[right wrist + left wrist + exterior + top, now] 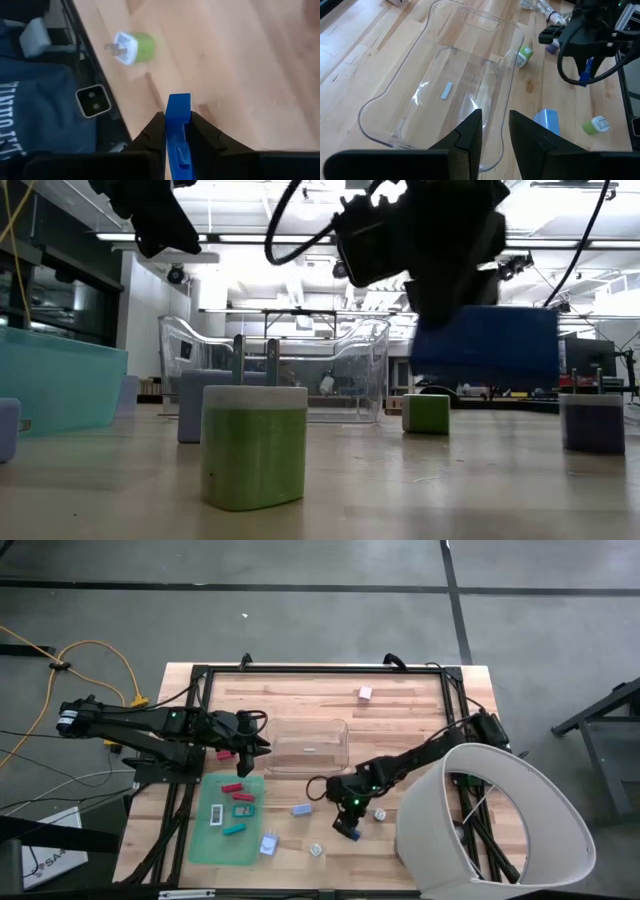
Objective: Pick & Place Office items
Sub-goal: Put the dark blue digital clock into the green bin
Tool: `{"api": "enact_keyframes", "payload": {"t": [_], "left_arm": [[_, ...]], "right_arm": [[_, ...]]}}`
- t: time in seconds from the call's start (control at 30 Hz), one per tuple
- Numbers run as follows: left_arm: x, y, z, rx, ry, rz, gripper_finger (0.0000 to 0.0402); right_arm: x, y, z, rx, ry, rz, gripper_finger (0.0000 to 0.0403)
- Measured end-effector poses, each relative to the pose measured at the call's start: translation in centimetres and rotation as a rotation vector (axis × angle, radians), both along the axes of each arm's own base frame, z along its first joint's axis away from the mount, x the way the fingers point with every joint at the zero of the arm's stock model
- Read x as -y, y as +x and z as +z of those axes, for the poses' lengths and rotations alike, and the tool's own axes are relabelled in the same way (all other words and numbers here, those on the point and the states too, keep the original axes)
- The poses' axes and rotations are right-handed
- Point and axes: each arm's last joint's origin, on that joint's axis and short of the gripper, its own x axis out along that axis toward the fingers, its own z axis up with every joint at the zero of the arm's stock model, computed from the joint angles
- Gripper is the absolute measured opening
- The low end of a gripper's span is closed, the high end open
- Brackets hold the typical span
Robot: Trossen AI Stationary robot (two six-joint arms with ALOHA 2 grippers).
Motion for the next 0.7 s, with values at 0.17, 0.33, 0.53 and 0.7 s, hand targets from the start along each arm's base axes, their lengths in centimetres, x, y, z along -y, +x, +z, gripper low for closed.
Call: {"api": "enact_keyframes", "payload": {"t": [0.17, 0.33, 0.53, 0.7], "left_arm": [[0.0, 0.0, 0.0, -0.001, 0.0, 0.0, 0.0093], [0.0, 0.0, 0.0, 0.0, 0.0, 0.0, 0.0093], [0.0, 0.0, 0.0, 0.0, 0.0, 0.0, 0.0093], [0.0, 0.0, 0.0, 0.0, 0.0, 0.0, 0.0093]], "right_arm": [[0.9, 0.1, 0.6, 0.025, 0.003, -0.004, 0.0045], [2.1, 0.3, 1.3, 0.056, 0.021, 0.005, 0.0045], [4.1, 0.2, 2.9, 0.113, 0.051, 0.006, 0.0045], [6.3, 0.2, 4.8, 0.2, 0.066, -0.019, 0.0045]]}}
